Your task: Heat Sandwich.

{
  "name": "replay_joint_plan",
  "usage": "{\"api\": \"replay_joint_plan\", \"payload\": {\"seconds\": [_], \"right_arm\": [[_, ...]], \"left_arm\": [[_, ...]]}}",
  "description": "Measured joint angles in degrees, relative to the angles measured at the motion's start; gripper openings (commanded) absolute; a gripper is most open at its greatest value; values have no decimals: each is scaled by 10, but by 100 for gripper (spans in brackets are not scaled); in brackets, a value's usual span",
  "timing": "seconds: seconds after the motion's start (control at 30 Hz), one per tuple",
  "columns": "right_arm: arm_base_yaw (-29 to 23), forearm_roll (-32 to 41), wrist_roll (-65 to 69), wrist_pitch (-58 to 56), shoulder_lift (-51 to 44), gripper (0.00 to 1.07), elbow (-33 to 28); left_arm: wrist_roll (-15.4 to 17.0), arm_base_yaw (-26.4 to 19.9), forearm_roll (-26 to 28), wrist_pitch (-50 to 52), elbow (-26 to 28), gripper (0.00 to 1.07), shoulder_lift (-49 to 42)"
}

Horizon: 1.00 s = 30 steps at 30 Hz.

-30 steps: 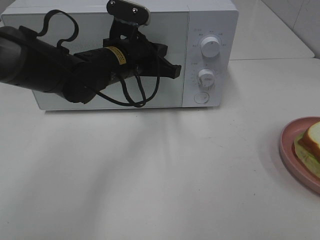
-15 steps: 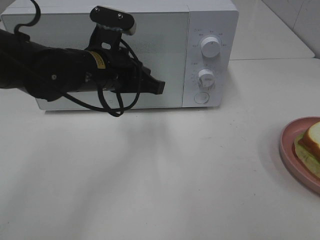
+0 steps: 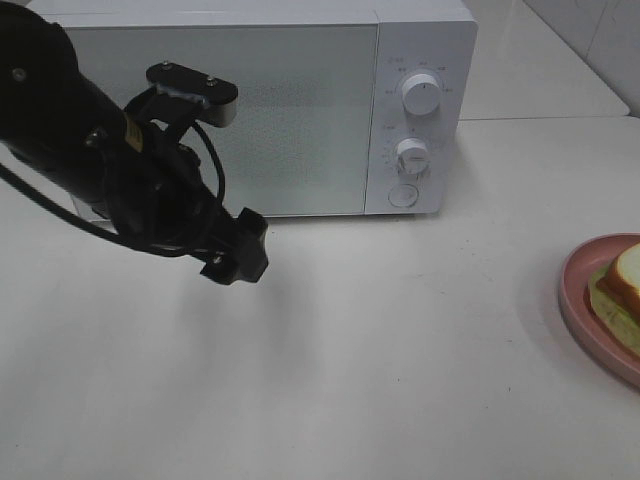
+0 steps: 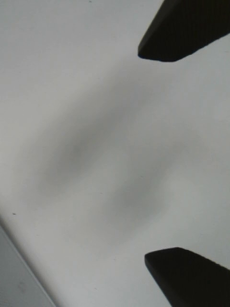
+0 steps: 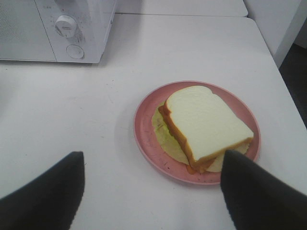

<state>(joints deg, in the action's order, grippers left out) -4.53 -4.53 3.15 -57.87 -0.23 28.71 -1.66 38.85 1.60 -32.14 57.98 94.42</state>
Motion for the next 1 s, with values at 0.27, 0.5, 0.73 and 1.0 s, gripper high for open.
{"api": "replay_joint_plan", "payload": {"seconds": [0.27,0.5,0.73,1.0], "right_arm": [[0,0,0,0,0,74,0],[0,0,0,0,0,74,0],[0,0,0,0,0,74,0],[0,0,0,0,0,74,0]], "left_arm": [[23,-21,-7,-135,0,99,-36],[28,-128,26,-252,0,99,-62],[28,-219,31,-308,0,99,-104],[28,-351,31,-359,-11,99,-202]]}}
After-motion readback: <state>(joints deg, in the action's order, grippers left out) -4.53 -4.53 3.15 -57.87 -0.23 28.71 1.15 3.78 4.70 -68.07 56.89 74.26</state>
